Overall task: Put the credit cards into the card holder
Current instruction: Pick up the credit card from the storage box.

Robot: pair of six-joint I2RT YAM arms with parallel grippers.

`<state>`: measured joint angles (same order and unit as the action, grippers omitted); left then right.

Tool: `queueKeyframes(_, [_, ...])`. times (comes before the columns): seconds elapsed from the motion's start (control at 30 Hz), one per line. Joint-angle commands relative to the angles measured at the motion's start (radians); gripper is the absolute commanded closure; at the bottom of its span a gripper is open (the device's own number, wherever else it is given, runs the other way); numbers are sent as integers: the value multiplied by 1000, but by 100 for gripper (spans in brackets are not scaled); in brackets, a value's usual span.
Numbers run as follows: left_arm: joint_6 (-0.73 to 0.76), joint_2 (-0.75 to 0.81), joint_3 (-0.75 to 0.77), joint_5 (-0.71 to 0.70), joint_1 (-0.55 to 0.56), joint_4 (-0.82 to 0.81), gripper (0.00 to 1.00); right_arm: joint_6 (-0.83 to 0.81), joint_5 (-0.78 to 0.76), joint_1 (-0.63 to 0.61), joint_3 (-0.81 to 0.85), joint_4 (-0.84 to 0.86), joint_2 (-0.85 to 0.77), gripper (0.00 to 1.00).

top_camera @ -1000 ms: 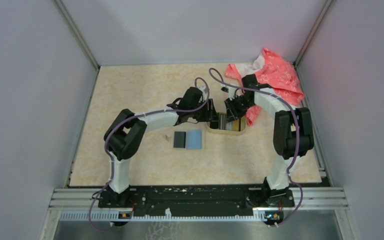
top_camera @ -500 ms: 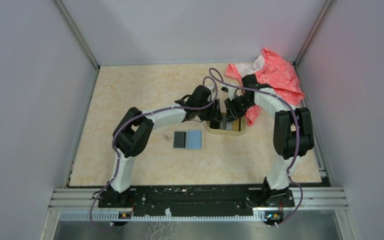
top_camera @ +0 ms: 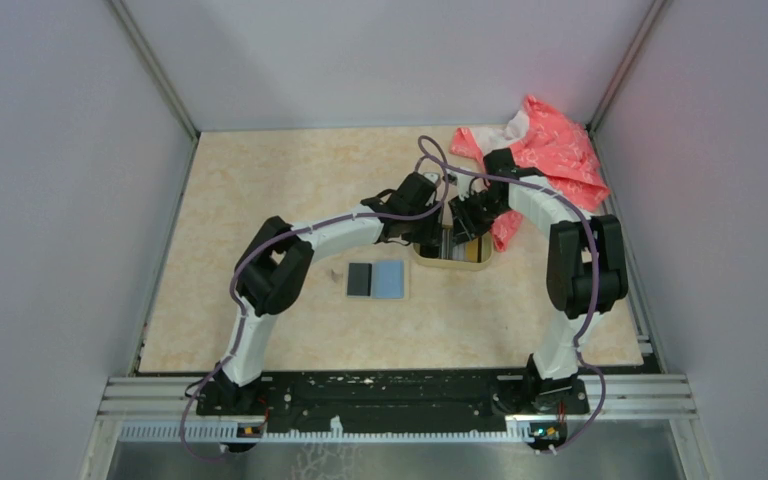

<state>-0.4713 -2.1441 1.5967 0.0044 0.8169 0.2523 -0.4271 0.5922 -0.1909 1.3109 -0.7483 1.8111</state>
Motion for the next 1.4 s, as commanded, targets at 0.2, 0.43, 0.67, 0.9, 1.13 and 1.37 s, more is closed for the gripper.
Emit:
queueKeyframes(0.2, [69,-39,77,-181,43,129,50,-9,29,17,39,19,-40,75])
queueKeyframes(0.43, [78,0,59,-209,48,134,59,-7,36,21,39,21,-48,75])
queueKeyframes(0.67, [76,42,27,-245,48,151,66,-4,37,20,34,26,-52,75])
queueKeyframes(0.9, [84,68,-4,-264,49,150,69,-2,32,21,33,30,-50,75])
queueKeyframes(1.13, [89,92,-40,-275,45,144,76,-2,32,21,33,30,-50,75])
queueKeyframes(1.37, [90,86,-49,-255,42,133,87,-2,35,21,33,29,-53,75])
